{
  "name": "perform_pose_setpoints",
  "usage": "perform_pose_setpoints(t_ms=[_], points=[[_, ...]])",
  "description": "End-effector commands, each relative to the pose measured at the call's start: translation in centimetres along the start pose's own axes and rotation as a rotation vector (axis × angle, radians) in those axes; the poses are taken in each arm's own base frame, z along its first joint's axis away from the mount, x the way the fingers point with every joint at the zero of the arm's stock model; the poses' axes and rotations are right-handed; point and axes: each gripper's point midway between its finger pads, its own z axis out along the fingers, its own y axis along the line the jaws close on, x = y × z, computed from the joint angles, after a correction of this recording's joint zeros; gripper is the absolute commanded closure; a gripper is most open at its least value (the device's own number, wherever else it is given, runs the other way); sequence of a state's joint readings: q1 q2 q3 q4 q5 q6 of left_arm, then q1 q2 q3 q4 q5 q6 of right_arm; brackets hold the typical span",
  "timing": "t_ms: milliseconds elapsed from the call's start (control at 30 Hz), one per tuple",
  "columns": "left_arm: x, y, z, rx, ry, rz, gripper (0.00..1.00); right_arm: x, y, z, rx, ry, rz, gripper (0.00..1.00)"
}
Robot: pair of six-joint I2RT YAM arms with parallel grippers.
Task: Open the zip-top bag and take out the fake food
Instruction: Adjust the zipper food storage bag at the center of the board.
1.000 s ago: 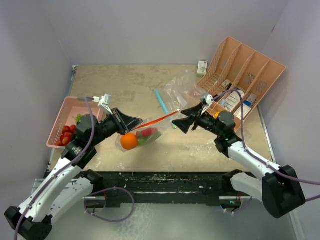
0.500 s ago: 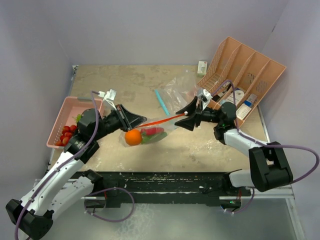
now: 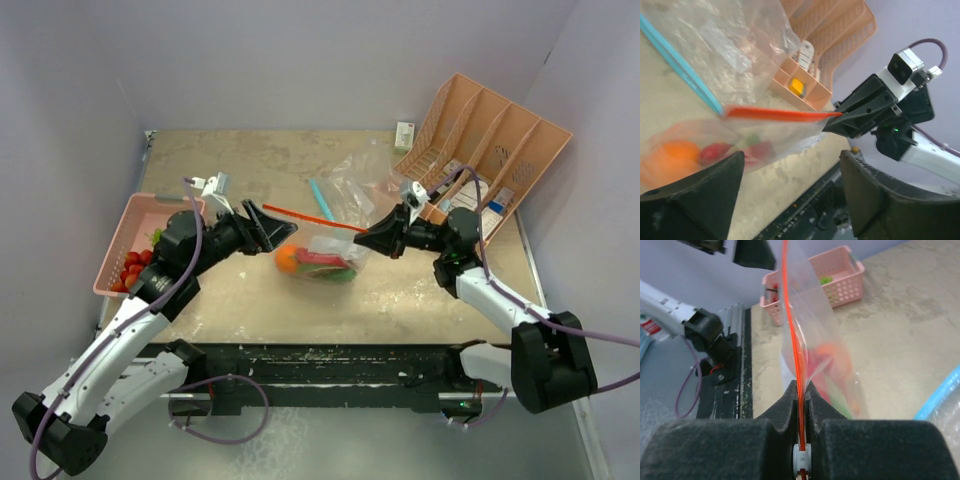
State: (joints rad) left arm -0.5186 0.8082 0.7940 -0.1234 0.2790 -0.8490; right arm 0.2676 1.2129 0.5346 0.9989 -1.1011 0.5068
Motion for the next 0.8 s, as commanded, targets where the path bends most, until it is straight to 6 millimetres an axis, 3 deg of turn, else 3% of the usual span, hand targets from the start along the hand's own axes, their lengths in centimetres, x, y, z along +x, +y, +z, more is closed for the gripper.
perform_pose_setpoints(t_ms=[0,133,333,533,767], points=[[-4.8,-0.6,-0.9,-0.062,-0.177,0.197,0.16,1.5,-4.8,-0.7,0.251,0.108,0.024,1.00],[-4.8,-1.1,-0.1,0.004,-0.170,0.359,0.14,2.7,-5.3,-1.0,0.280,0.145,0.061,1.00],[-1.9,-3.3,2.9,0.246,-0.053,0.610,0.19,2.6,-4.9,-1.0,0.268,0.162,0.079,1.00],[-0.7,-3.9,6.1,0.335,0.065,0.793,0.10,2.8,-3.1,-1.1,0.212,0.170,0.112,1.00],[-0.6,-4.4,8.2,0.399,0.147,0.923,0.01,3.9,-0.9,-0.8,0.179,0.206,0.131,1.00]])
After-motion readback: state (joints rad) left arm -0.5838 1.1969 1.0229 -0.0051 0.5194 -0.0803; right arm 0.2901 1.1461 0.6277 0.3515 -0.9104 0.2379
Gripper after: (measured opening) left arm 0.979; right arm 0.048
